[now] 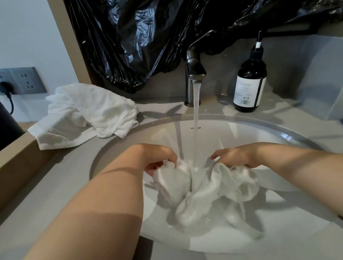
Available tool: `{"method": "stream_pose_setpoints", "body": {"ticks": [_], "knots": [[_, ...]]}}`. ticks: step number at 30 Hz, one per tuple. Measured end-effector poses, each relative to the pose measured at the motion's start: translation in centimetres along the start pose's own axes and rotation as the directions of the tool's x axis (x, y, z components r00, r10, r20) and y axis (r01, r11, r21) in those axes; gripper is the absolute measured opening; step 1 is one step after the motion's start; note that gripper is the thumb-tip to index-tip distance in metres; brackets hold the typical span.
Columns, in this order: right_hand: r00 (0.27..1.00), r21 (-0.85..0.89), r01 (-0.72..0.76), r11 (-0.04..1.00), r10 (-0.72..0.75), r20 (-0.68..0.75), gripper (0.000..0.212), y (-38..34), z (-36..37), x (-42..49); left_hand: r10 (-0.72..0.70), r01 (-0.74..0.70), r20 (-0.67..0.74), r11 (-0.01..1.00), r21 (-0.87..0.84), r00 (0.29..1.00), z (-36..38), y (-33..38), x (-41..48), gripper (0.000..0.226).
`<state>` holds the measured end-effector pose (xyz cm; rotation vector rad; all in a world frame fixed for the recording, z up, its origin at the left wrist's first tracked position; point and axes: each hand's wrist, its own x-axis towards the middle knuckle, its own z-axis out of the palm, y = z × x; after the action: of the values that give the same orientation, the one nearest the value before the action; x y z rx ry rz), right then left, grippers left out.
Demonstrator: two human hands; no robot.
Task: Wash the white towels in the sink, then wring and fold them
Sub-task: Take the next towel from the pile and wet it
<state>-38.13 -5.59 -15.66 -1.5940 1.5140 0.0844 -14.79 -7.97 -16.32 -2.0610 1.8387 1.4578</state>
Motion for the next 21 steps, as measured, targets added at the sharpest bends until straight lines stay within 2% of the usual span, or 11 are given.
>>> {"method": "stream_pose_setpoints", "body": {"ticks": [3,5,7,9,10,11,13,15,17,19,21], "knots": [[0.973,-0.111,-0.03,0.993,0.004,-0.232,0.039,0.7,-0.9,1.0,0.072,0.012,-0.223,0.936,0.353,0.972,-0.6,0.2,0.5,0.025],[0.937,-0.23,-0.001,0.973,-0.08,-0.34,0.037,0.4,-1.5,0.9,0.203,-0.085,-0.315,0.932,0.351,0.927,-0.3,1.1,-0.2,0.022],[0.953,-0.339,0.055,0.939,-0.151,-0.262,0.046,-0.5,-0.9,-0.1,0.266,-0.197,-0.15,0.91,0.366,0.952,0.5,1.8,-0.8,0.038],[0.996,-0.509,0.078,0.857,-0.094,-0.006,0.067,-1.3,1.1,-1.0,0.131,-0.187,0.138,0.801,0.568,0.982,2.1,2.0,-0.6,0.094],[0.995,-0.613,0.082,0.786,-0.03,0.095,0.081,-1.1,2.4,-0.9,0.049,-0.176,0.202,0.716,0.676,0.978,3.1,1.8,0.1,0.117],[0.991,-0.706,0.092,0.703,0.007,0.137,0.092,-0.6,3.6,-0.6,-0.007,-0.162,0.218,0.65,0.742,0.976,3.7,1.6,0.6,0.126],[0.995,-0.79,0.091,0.606,-0.021,0.099,0.095,0.0,4.8,0.3,0.009,-0.135,0.163,0.611,0.78,0.987,4.1,1.4,1.4,0.117],[0.991,-0.753,0.119,0.647,-0.125,0.049,0.071,0.3,4.3,1.5,0.073,-0.124,0.1,0.634,0.764,0.992,3.9,1.3,1.4,0.104],[0.989,-0.646,0.12,0.754,-0.149,0.01,0.049,0.3,3.0,2.2,0.076,-0.085,0.043,0.745,0.662,0.996,3.2,1.4,0.7,0.099],[0.997,-0.399,0.071,0.914,-0.078,-0.002,0.044,0.7,1.3,2.2,0.062,-0.075,0.044,0.894,0.441,0.997,2.6,1.6,-0.4,0.09],[0.997,-0.015,-0.004,1.0,0.005,0.076,0.043,1.3,-0.1,1.8,0.07,-0.086,0.089,0.978,0.193,0.994,1.6,1.7,-1.5,0.068]]}}
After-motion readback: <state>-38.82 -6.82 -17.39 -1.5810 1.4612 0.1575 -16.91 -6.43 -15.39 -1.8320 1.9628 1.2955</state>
